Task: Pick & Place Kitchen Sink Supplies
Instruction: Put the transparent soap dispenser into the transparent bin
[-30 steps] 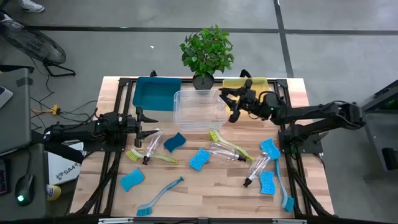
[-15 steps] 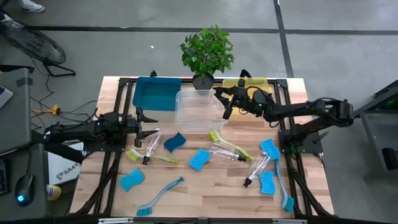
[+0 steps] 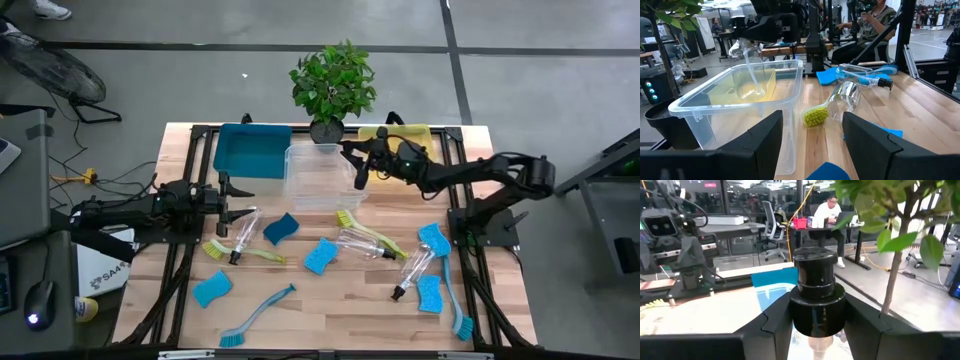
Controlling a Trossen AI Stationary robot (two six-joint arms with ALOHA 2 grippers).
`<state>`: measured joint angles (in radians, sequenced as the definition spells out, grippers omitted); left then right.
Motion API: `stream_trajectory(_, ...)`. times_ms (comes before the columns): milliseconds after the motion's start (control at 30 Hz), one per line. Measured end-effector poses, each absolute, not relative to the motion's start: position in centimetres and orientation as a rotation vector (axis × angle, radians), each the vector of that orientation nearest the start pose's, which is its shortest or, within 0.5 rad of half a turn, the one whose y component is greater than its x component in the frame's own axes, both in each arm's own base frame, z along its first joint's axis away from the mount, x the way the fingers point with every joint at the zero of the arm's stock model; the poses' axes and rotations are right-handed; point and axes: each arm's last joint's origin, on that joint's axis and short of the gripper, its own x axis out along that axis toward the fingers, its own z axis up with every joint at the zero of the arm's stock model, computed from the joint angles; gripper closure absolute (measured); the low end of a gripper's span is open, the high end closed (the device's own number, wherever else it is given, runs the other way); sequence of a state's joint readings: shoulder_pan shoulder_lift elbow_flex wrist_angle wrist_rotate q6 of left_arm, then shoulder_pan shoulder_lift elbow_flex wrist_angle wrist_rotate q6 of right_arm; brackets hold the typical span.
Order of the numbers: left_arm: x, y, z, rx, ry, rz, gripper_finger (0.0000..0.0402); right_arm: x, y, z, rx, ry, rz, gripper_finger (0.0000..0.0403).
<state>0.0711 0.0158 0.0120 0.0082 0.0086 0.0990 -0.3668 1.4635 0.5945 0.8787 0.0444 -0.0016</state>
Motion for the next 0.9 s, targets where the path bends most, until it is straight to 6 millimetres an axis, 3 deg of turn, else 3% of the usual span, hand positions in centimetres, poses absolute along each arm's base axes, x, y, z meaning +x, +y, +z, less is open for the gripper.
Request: stream_trajectory(900, 9.77, 0.67, 16.72, 0.099, -0.001, 0.063, 0.0200, 27.21, -10.88, 20.99, 0.082, 0.041, -0.509, 0.0255)
